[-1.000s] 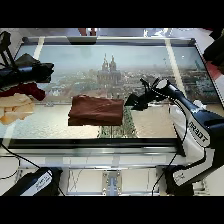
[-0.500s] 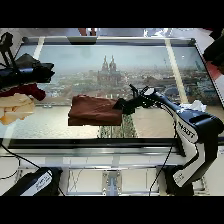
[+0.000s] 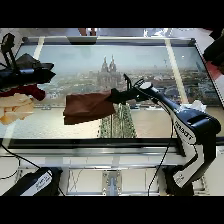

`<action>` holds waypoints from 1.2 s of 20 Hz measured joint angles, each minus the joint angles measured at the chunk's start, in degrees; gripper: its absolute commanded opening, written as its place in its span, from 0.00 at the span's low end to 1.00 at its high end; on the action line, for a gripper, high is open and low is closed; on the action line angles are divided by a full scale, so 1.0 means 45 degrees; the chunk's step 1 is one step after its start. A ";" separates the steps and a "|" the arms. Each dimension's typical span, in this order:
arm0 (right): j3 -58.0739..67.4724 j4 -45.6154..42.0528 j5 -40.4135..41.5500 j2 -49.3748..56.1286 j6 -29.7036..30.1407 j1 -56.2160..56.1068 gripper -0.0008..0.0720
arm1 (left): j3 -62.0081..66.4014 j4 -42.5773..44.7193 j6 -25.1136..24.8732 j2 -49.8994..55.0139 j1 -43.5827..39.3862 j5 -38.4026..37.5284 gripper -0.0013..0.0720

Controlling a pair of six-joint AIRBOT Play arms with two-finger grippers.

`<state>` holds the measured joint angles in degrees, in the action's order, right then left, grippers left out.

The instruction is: Fold the shirts.

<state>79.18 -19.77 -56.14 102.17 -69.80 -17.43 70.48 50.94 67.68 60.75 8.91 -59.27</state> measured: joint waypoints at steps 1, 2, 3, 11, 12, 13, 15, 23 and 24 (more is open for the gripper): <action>0.0253 -0.0024 0.0000 -0.0233 -0.0005 0.0335 0.02 | 0.0000 0.0000 0.0000 0.0000 0.0000 -0.0024 0.04; 0.0452 -0.0253 -0.0005 -0.0573 -0.0107 0.0792 0.02 | 0.0000 0.0000 0.0000 0.0000 0.0000 -0.0058 0.04; 0.0593 -0.0651 -0.0019 -0.0962 -0.0355 0.1273 0.02 | 0.0000 0.0000 0.0000 0.0000 0.0000 -0.0058 0.04; 0.0539 -0.7834 -0.2492 -0.6241 -0.3463 0.7004 0.02 | 0.0000 0.0000 0.0000 0.0000 0.0000 -0.0083 0.04; 0.0296 -0.8490 -0.2982 -0.6921 -0.3565 0.7873 0.02 | 0.0000 0.0000 0.0000 0.0000 0.0000 -0.0083 0.04; -0.0112 -0.9141 -0.3555 -0.7650 -0.3604 0.8845 0.02 | 0.0000 0.0000 0.0000 0.0000 0.0000 -0.0083 0.04; -0.1316 -0.9933 -0.4357 -0.9175 -0.3468 1.0729 0.02 | 0.0000 0.0000 0.0000 0.0000 0.0000 -0.0083 0.04; -0.7762 -1.1064 -0.4799 -1.5120 -0.2380 1.7107 0.02 | 0.0000 -0.0005 0.0005 0.0000 0.0000 -0.0092 0.04; -0.8325 -1.1351 -0.4716 -1.5407 -0.2341 1.7456 0.04 | 0.0000 -0.0010 0.0000 0.0000 0.0000 -0.0097 0.04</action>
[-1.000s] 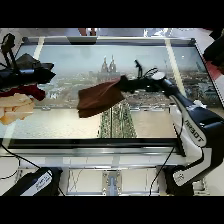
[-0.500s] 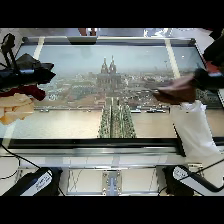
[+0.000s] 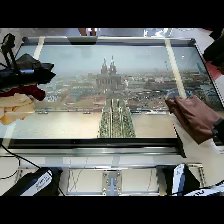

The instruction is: Fold the shirts.

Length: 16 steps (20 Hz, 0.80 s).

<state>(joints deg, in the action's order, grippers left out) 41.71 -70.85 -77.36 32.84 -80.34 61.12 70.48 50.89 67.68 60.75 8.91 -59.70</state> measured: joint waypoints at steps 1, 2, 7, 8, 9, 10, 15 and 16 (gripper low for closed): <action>-0.0471 -0.0194 0.0063 -0.0199 0.0029 0.0262 0.18 | 0.0000 0.0005 0.0005 0.0000 0.0000 0.0000 0.04; -0.0835 -0.0325 0.0121 -0.0369 0.0044 0.0461 0.41 | 0.0000 0.0005 0.0005 0.0000 0.0000 0.0000 0.04; -0.0073 -0.0155 -0.0053 -0.0709 -0.0500 0.0874 0.54 | 0.0000 0.0000 0.0005 0.0000 0.0000 0.0005 0.04; 0.0534 0.0408 -0.0155 -0.0729 -0.0607 0.0889 0.50 | 0.0000 0.0005 0.0005 0.0000 0.0000 0.0005 0.04; 0.1224 0.1316 -0.0151 -0.0743 -0.0656 0.0884 0.23 | 0.0000 0.0005 0.0005 0.0000 0.0000 0.0005 0.04; 0.1826 0.2482 -0.0039 -0.0763 -0.0646 0.0806 0.04 | 0.0000 0.0005 0.0005 0.0000 0.0000 0.0005 0.04; 0.3288 0.8777 0.0899 -0.0393 0.1831 -0.1860 0.02 | 0.0000 0.0005 0.0005 0.0000 0.0000 0.0010 0.04; 0.3381 0.9360 0.0962 -0.0180 0.2220 -0.2856 0.02 | 0.0000 0.0005 0.0005 0.0000 0.0000 0.0010 0.04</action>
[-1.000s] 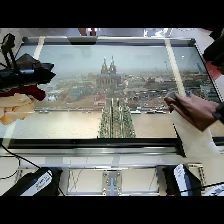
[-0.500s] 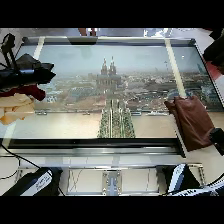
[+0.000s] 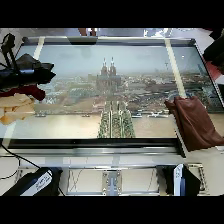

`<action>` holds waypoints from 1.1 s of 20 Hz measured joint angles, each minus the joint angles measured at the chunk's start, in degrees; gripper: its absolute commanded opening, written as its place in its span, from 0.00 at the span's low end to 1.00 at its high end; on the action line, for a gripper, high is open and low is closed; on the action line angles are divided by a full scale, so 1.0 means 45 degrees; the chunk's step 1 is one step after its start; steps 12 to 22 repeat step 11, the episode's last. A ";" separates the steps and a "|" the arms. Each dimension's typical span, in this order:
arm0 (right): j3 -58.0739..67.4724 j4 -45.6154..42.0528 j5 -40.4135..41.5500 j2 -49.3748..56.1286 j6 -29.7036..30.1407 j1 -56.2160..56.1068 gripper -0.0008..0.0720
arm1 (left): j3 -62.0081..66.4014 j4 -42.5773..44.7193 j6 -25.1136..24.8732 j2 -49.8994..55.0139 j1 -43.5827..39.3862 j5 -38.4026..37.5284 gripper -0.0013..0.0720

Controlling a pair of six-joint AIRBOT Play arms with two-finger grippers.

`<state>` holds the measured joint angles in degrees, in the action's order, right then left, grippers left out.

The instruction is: Fold the shirts.

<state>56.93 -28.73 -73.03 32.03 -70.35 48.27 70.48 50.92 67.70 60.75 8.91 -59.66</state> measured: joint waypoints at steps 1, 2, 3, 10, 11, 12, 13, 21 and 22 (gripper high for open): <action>0.0083 0.0447 0.0102 0.0316 0.0481 -0.1195 0.02 | 0.0000 0.0000 0.0000 0.0000 0.0000 0.0000 0.04; 0.0126 0.0670 0.0165 0.0661 0.0908 -0.2365 0.02 | 0.0000 0.0000 0.0000 0.0000 0.0000 0.0000 0.04; 0.0165 0.0748 0.0287 0.1049 0.1316 -0.3565 0.03 | 0.0000 -0.0005 0.0000 0.0000 0.0000 0.0000 0.04; 0.0257 -0.0408 0.1389 0.3827 0.2370 -0.9340 0.03 | 0.0000 -0.0005 0.0000 0.0000 0.0000 0.0000 0.04; 0.0257 -0.0559 0.1399 0.4065 0.2399 -0.9729 0.03 | 0.0000 0.0000 0.0000 0.0000 0.0000 0.0000 0.04; 0.0257 -0.0559 0.1399 0.4065 0.2399 -0.9729 0.03 | 0.0000 0.0000 0.0000 0.0000 0.0000 0.0000 0.04; 0.0257 -0.0559 0.1399 0.4065 0.2399 -0.9729 0.03 | 0.0000 0.0000 0.0000 0.0000 0.0000 0.0000 0.04; 0.0257 -0.0559 0.1399 0.4065 0.2399 -0.9729 0.03 | 0.0000 0.0000 0.0000 0.0000 0.0000 0.0000 0.04; 0.0257 -0.0559 0.1399 0.4065 0.2399 -0.9729 0.03 | 0.0000 0.0000 0.0000 0.0000 0.0000 0.0000 0.04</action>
